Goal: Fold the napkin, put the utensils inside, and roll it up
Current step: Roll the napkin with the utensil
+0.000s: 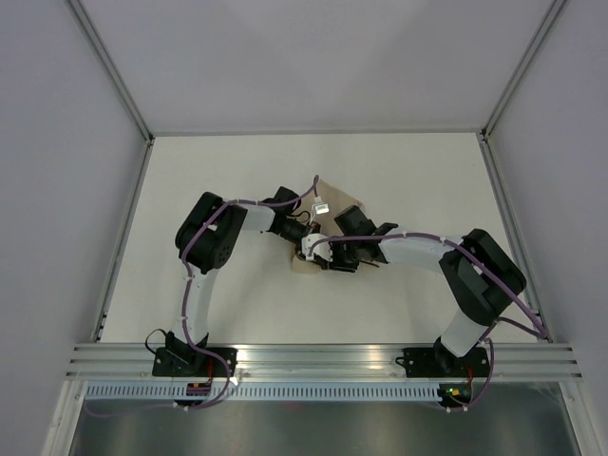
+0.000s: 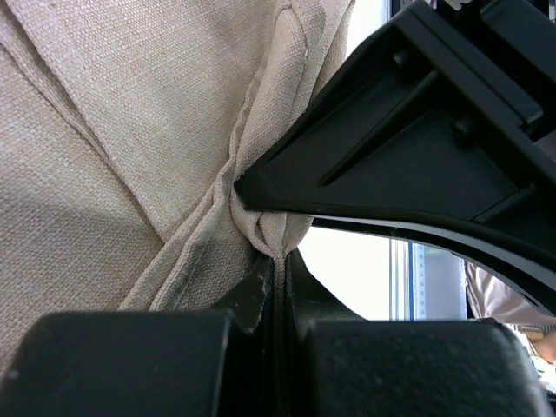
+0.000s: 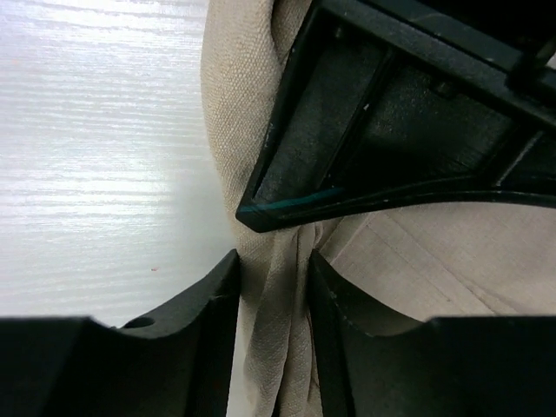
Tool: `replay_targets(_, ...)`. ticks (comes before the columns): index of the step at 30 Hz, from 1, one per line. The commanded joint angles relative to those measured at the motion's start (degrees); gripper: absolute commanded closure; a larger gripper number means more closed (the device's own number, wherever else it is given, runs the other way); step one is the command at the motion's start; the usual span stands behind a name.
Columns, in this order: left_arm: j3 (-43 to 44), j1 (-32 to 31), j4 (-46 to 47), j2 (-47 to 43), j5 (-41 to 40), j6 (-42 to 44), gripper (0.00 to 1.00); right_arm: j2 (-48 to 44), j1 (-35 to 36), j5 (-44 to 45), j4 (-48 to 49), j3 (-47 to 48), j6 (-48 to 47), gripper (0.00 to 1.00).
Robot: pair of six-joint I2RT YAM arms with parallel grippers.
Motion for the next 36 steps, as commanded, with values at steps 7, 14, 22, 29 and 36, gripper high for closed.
replay_targets(7,-1.5,-0.5,1.1,-2.5,-3.8,1.0,0.83,10.2,-6.3,-12.1,-22.3,15.6,-4.0,0.73)
replay_targets(14,-7.4,-0.4,11.5,-10.2,-10.0,-5.3,0.61,18.2,-10.6,-19.0,-35.4,24.7,-7.8,0.78)
replay_targets(22,-12.8,0.2,21.0,-17.8,-23.6,-11.3,0.58,24.8,-11.9,-21.0,-42.3,29.7,-9.6,0.79)
replay_targets(29,-15.6,0.8,25.4,-24.6,-28.9,-13.6,0.54,30.1,-13.4,-21.8,-47.8,34.0,-11.4,0.80)
replay_targets(36,-14.6,0.8,24.1,-24.9,-26.4,-13.3,0.52,33.4,-14.2,-22.5,-51.2,37.9,-11.4,0.80)
